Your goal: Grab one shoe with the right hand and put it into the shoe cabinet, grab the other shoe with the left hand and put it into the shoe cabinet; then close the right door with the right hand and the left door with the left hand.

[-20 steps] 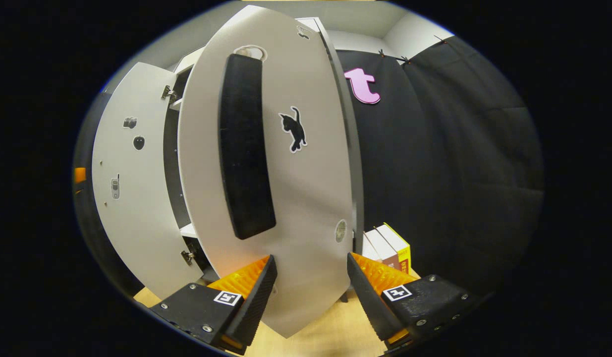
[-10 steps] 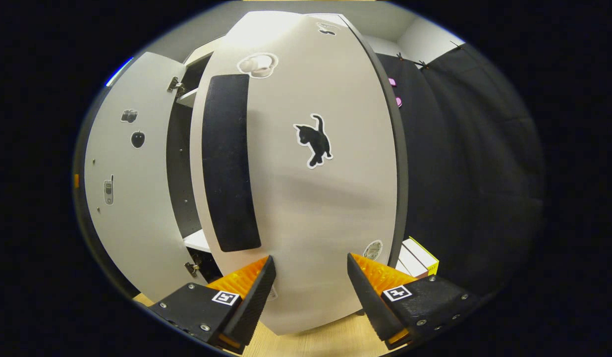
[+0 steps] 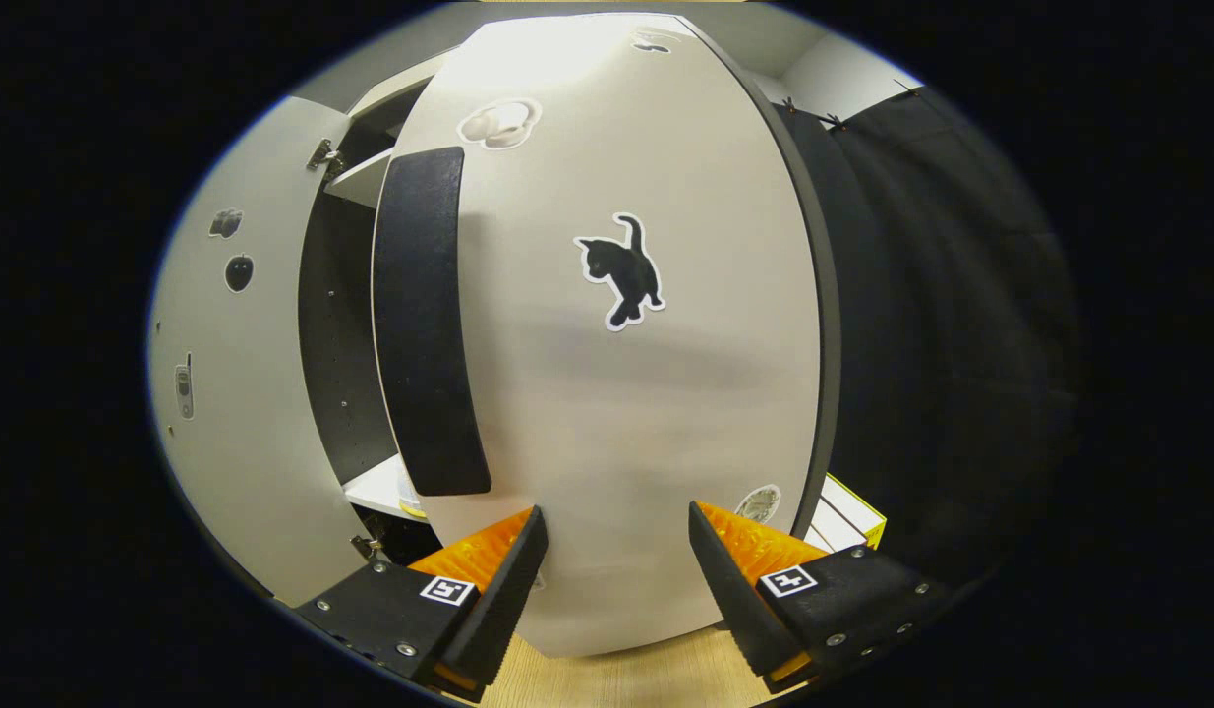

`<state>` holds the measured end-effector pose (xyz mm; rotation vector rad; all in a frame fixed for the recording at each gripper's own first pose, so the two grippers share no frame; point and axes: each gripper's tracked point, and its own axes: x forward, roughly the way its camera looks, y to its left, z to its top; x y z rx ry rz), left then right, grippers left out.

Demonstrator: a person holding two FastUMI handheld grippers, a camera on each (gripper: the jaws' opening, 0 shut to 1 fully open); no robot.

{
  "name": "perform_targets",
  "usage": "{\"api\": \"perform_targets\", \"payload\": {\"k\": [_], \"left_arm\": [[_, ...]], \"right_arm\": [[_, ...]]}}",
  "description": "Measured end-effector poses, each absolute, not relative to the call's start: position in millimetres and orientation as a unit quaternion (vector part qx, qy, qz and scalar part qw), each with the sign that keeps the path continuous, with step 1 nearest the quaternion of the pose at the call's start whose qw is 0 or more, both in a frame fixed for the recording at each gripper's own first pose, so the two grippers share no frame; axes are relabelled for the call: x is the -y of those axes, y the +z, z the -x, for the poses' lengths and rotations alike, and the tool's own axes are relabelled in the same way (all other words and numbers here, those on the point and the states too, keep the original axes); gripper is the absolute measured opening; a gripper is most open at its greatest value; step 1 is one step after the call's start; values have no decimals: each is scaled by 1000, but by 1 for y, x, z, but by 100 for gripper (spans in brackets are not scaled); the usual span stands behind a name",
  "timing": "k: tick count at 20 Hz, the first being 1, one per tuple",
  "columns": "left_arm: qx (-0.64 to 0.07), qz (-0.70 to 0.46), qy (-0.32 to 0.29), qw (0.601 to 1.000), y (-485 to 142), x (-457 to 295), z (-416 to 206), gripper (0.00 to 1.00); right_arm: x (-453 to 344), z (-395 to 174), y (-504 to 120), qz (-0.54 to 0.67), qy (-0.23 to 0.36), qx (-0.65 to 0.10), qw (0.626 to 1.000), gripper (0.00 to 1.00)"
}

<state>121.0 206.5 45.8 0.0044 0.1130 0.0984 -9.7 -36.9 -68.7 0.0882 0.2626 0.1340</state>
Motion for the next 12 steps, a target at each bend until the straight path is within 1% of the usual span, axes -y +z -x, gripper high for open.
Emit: {"api": "perform_targets", "payload": {"k": [1, 2, 3, 4, 12], "left_arm": [[-60, 1, 45, 997, 40, -207, -125, 97], [-64, 5, 41, 997, 35, -207, -127, 99], [-68, 7, 37, 997, 29, -208, -132, 97], [-72, 8, 37, 997, 22, -209, -136, 96], [-93, -1, 37, 995, -30, -218, -156, 97]], "right_arm": [[36, 9, -69, -42, 65, -131, 988, 90], [36, 9, -68, -41, 64, -131, 988, 90], [36, 8, -68, -38, 63, -131, 989, 90], [36, 7, -68, -35, 61, -130, 989, 90], [34, 5, -64, 2, 50, -125, 991, 90]]}}
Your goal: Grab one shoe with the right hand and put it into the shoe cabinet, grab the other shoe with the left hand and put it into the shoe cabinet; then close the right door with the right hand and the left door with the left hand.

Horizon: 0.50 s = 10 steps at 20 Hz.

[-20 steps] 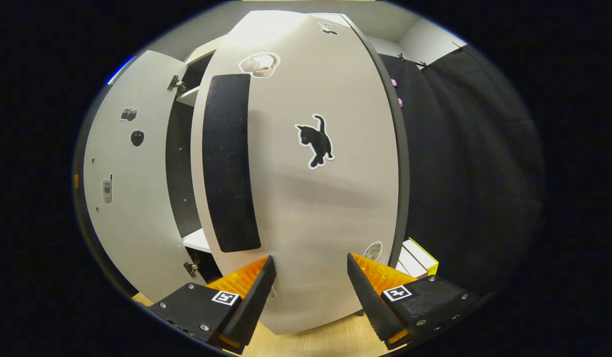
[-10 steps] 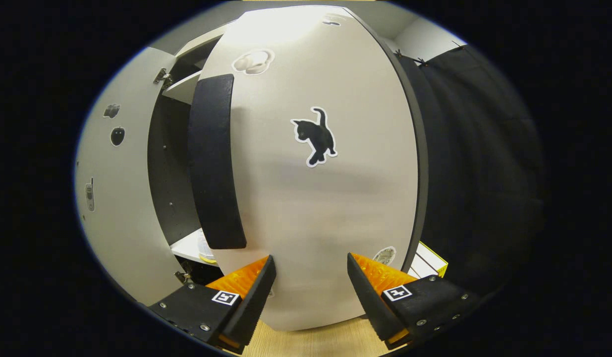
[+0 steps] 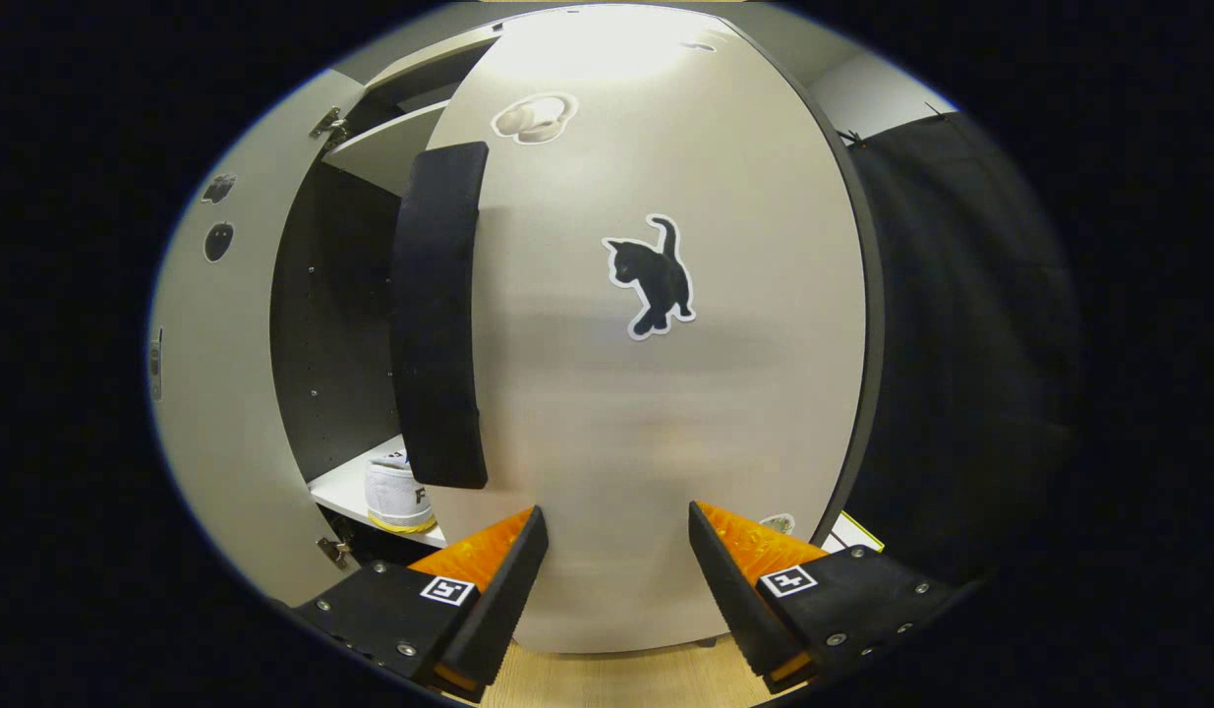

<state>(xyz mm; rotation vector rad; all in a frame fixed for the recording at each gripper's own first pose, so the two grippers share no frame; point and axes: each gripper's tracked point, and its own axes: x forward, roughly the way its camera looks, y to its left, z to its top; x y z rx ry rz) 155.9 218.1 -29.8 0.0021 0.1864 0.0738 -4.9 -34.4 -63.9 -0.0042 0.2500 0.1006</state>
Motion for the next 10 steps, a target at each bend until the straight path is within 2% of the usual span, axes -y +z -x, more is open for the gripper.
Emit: {"api": "perform_targets", "payload": {"k": [4, 10], "left_arm": [[-112, 8, 17, 994, -54, -206, -170, 97], [-113, 4, -17, 993, -57, -180, -175, 97]], "right_arm": [[34, 2, -63, 16, 49, -122, 991, 90], [37, 6, -61, 30, 44, -124, 991, 90]]}}
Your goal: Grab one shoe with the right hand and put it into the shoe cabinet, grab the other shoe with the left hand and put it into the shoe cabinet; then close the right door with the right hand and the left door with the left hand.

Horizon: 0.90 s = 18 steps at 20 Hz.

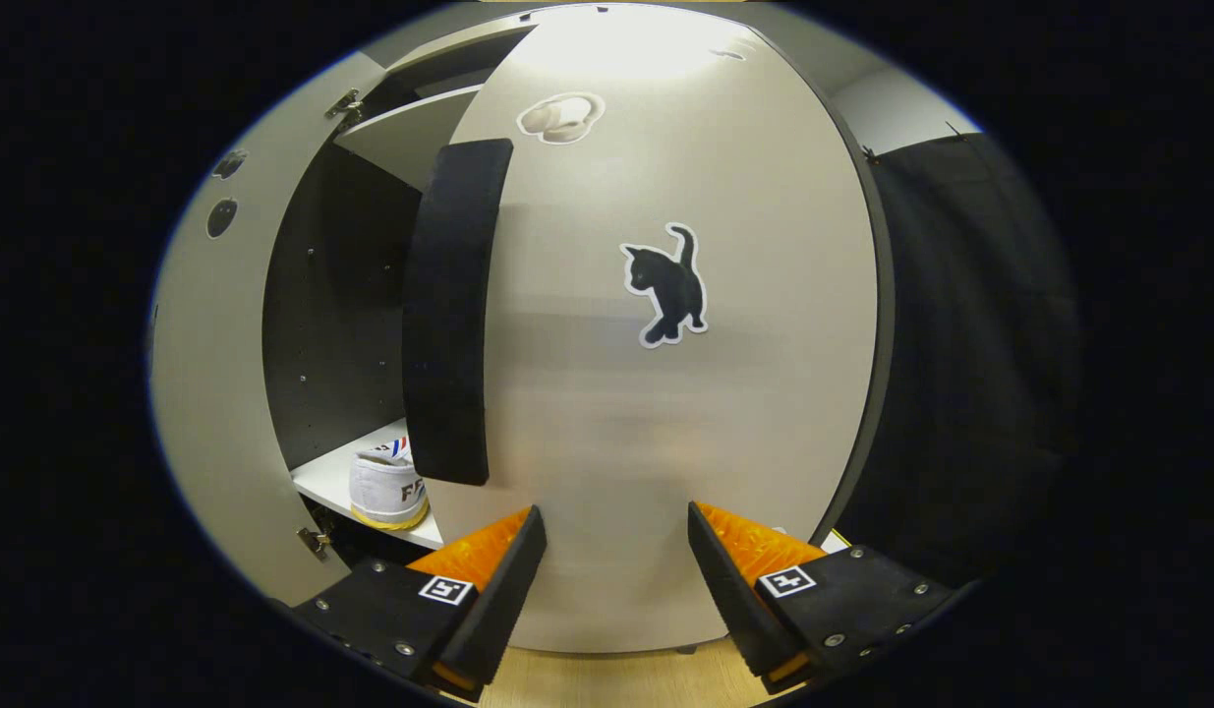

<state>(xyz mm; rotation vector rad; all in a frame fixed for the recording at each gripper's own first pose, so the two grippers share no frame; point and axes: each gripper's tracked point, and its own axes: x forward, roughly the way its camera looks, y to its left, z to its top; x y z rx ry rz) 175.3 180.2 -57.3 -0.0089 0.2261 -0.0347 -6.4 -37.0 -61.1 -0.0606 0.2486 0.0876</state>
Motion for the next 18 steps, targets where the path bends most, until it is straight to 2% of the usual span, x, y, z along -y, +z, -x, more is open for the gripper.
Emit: {"api": "perform_targets", "payload": {"k": [1, 8, 11, 15, 16, 18], "left_arm": [[-113, -2, -17, 993, -56, -178, -174, 95], [-115, 4, -72, 991, -55, -131, -162, 99], [-109, -9, -88, 990, -54, -114, -164, 93], [-108, -2, -120, 987, -52, -83, -160, 96], [-107, -4, -125, 986, -52, -77, -161, 93], [-107, -2, -132, 985, -55, -64, -166, 96]], "right_arm": [[40, 10, -60, 29, 43, -123, 991, 90], [61, 40, -37, -1, 35, -111, 993, 90], [71, 55, -22, 0, 31, -98, 995, 90], [87, 76, -2, 7, 21, -80, 997, 90], [91, 82, 3, 8, 19, -74, 997, 90], [99, 94, 11, 9, 15, -66, 998, 90]]}}
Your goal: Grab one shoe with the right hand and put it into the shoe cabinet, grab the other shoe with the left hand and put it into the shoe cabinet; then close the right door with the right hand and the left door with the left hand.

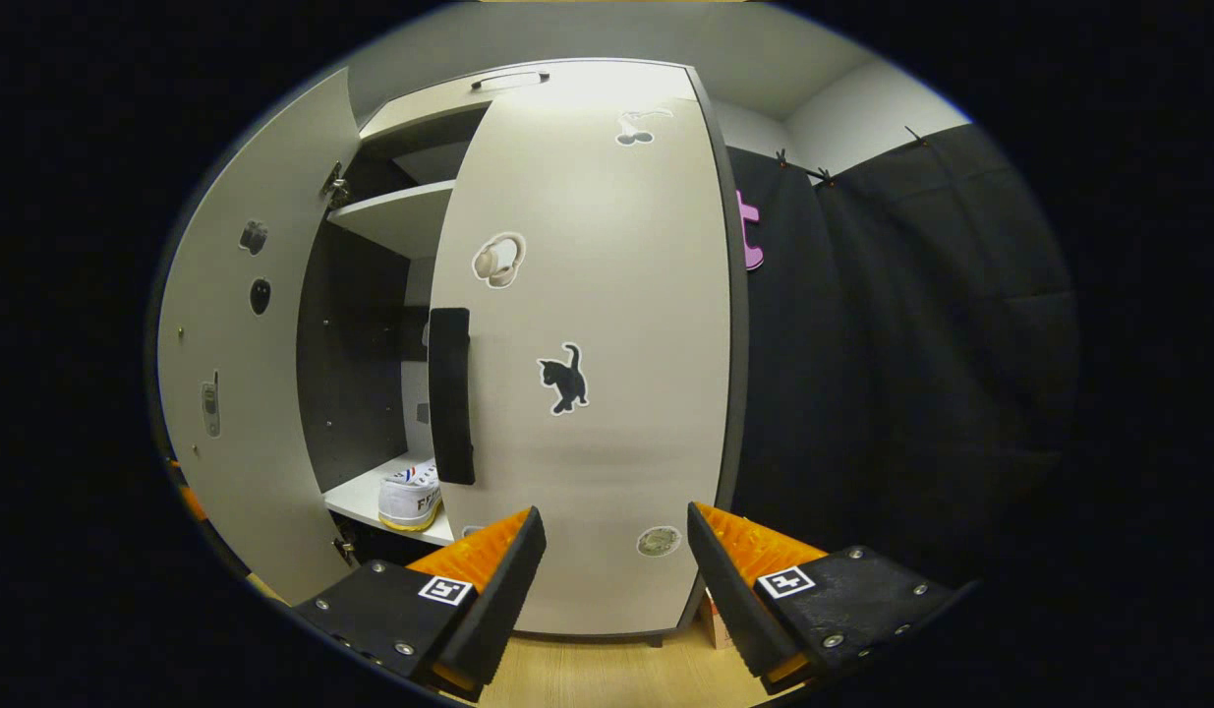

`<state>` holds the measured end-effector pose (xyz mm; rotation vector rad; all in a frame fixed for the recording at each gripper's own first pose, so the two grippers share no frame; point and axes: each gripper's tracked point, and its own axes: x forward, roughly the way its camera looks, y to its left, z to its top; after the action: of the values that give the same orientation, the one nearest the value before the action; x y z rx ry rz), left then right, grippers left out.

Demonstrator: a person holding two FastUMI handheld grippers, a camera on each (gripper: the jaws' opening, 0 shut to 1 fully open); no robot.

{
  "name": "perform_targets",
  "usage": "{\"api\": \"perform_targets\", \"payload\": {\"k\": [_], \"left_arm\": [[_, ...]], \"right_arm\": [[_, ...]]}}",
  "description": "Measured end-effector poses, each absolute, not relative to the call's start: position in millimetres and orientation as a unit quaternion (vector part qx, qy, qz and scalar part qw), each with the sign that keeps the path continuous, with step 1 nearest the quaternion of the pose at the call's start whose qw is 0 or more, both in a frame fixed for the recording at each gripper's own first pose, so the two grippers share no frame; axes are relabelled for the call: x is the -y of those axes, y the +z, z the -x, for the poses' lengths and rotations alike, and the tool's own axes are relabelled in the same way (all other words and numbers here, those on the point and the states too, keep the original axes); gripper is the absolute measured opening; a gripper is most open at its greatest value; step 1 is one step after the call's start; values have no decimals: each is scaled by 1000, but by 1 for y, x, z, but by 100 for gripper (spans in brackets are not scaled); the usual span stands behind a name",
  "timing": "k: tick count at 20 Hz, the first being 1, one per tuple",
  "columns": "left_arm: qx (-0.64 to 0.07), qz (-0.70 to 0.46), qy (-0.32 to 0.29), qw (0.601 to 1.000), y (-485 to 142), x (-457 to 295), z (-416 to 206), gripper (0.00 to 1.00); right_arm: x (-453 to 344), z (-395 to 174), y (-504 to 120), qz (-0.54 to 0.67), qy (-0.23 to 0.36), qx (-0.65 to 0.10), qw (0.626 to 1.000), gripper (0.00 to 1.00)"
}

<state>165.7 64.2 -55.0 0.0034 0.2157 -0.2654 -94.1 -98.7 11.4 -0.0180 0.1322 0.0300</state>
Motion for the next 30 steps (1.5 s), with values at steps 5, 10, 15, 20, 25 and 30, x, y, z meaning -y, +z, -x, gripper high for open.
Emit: {"api": "perform_targets", "payload": {"k": [5, 10, 15, 20, 25, 30], "left_arm": [[-106, 1, -161, 981, -60, -26, -180, 93], [-106, -18, -181, 978, -70, 12, -217, 97], [-109, -50, -164, 979, -81, 36, -254, 97], [-104, -37, -157, 981, -81, 35, -264, 95], [-106, -33, -139, 984, -86, 45, -279, 95], [-113, -35, -127, 985, -91, 58, -295, 95]], "right_arm": [[121, 117, 27, 12, -2, -50, 999, 90], [149, 136, 30, 15, -31, -48, 998, 90], [174, 149, 28, 24, -60, -50, 997, 90], [183, 149, 29, 31, -71, -51, 996, 90], [182, 140, 31, 35, -67, -47, 996, 90], [177, 124, 28, 31, -55, -52, 997, 90]]}}
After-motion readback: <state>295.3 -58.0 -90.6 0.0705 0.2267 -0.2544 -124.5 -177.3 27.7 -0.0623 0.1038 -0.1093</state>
